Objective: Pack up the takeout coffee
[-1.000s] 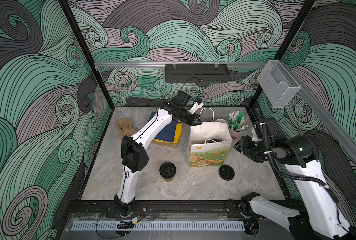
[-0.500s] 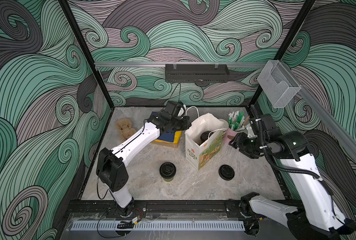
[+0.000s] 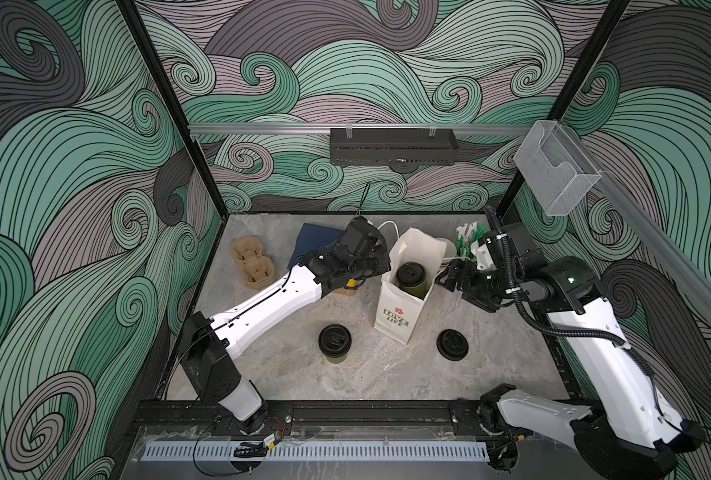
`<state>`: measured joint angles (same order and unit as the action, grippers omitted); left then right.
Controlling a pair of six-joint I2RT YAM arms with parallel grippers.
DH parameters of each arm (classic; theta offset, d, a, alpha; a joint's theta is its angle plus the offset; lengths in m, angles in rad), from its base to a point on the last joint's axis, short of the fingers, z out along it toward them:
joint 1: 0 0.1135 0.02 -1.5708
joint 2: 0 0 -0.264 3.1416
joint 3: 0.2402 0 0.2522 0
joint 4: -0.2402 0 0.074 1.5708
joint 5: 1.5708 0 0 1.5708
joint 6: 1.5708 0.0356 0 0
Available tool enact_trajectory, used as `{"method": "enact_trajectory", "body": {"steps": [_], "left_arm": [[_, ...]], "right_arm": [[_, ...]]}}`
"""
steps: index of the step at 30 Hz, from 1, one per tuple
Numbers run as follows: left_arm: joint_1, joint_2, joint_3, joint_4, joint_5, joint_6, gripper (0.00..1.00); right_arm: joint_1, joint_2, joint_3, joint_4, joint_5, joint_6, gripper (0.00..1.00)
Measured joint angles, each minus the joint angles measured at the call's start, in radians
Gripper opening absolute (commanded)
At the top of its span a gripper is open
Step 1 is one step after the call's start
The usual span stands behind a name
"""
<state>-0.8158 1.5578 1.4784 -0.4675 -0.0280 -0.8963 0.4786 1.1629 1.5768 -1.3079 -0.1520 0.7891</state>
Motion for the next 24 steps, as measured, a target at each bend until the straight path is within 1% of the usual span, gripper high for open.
{"method": "enact_trajectory", "body": {"steps": [4,8,12,13,15,17,21,23,24], "left_arm": [[-0.007,-0.029,-0.032,0.016,-0.015,-0.037,0.29],[-0.01,-0.059,-0.079,0.019,-0.014,-0.051,0.42],[-0.01,-0.098,-0.114,0.019,-0.031,-0.051,0.58],[-0.01,-0.116,-0.122,0.018,-0.039,-0.047,0.6],[-0.005,-0.146,-0.126,0.012,-0.043,-0.032,0.6],[0.01,-0.17,-0.118,0.01,-0.025,-0.013,0.63],[0.092,-0.166,-0.063,-0.006,0.09,0.044,0.65],[0.131,-0.153,-0.024,-0.033,0.147,0.084,0.66],[0.148,-0.144,0.0,-0.05,0.175,0.108,0.67]], "right_arm": [[0.084,0.024,-0.002,0.023,0.05,0.021,0.85],[0.122,0.067,-0.011,0.048,0.11,0.037,0.82],[0.153,0.116,-0.015,0.075,0.159,0.052,0.79],[0.165,0.126,-0.015,0.079,0.172,0.056,0.77],[0.191,0.146,-0.014,0.08,0.203,0.065,0.73],[0.211,0.165,-0.013,0.078,0.238,0.077,0.69],[0.232,0.196,-0.01,0.071,0.311,0.106,0.64],[0.236,0.206,-0.01,0.068,0.337,0.114,0.59],[0.236,0.211,-0.009,0.067,0.348,0.117,0.56]]}}
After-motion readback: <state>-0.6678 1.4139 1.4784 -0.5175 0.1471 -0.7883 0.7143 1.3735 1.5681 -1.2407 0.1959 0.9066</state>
